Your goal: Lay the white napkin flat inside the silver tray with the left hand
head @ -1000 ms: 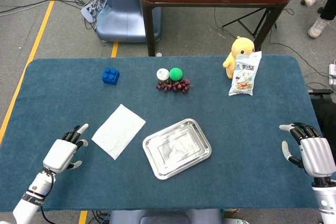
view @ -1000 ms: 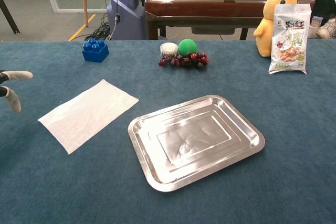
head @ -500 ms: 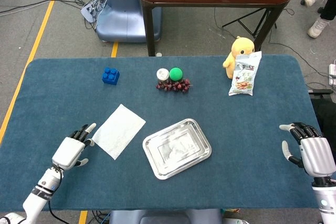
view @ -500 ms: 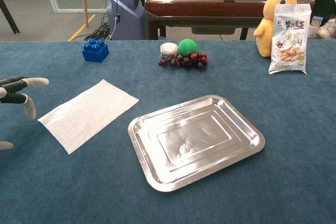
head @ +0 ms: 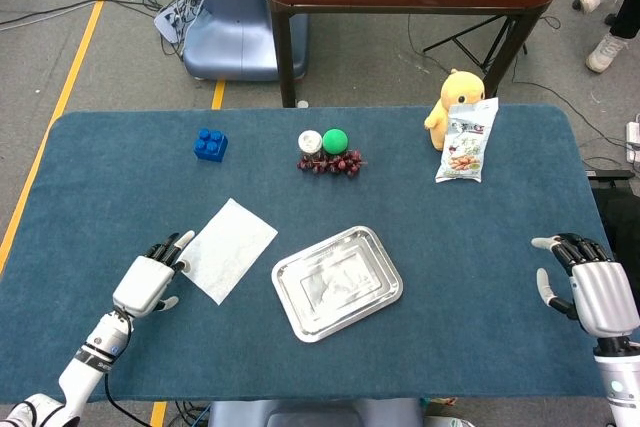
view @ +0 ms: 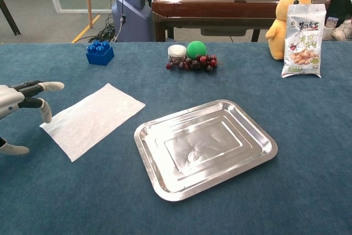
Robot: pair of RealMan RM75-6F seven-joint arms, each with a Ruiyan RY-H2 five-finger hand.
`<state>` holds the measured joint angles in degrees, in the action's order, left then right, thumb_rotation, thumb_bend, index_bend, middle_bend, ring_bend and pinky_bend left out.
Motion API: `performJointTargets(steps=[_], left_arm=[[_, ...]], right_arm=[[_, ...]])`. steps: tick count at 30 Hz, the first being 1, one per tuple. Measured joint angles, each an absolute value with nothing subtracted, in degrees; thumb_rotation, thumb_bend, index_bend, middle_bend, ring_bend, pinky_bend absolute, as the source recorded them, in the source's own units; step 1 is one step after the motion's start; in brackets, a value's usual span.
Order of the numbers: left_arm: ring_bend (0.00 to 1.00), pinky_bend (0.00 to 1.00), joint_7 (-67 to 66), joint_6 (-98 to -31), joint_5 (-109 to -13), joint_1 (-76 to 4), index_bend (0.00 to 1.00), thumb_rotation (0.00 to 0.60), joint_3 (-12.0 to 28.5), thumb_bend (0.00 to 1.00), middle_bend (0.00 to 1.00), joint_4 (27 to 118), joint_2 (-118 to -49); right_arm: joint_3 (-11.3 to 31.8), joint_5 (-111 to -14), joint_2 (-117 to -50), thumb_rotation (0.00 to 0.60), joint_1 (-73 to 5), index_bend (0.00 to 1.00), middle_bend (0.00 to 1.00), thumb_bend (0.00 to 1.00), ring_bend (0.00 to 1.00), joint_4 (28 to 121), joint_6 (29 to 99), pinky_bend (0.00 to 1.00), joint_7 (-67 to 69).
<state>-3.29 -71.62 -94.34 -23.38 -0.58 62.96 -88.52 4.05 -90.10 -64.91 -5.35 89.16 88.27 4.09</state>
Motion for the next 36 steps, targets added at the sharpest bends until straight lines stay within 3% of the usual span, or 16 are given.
performJointTargets(steps=[4,18,36], left_arm=[[0.01,0.23,-3.6,-71.0,-94.2,-24.0,0.41,0.600,-0.7,0.09,0.03,62.7,-89.0],[0.01,0.23,-4.0,-70.9,-92.9,-24.5,0.42,0.600,-0.6,0.26,0.03,62.7,-90.0],[0.01,0.23,-4.2,-69.3,-91.4,-25.3,0.42,0.600,-0.7,0.26,0.03,61.0,-91.3]], right_arm=[[4.1,-90.1,-64.8,0.600,-5.3,0.31,0.37,0.51,0.24,89.1,88.3,0.26,4.2],[4.1,-90.1,-64.8,0.600,-5.4,0.31,0.37,0.51,0.24,89.2,88.2,0.26,4.3],[4.1,-90.1,-64.7,0.600,-5.4,0.31,0.37,0.51,0.24,89.2,88.3,0.26,4.5]])
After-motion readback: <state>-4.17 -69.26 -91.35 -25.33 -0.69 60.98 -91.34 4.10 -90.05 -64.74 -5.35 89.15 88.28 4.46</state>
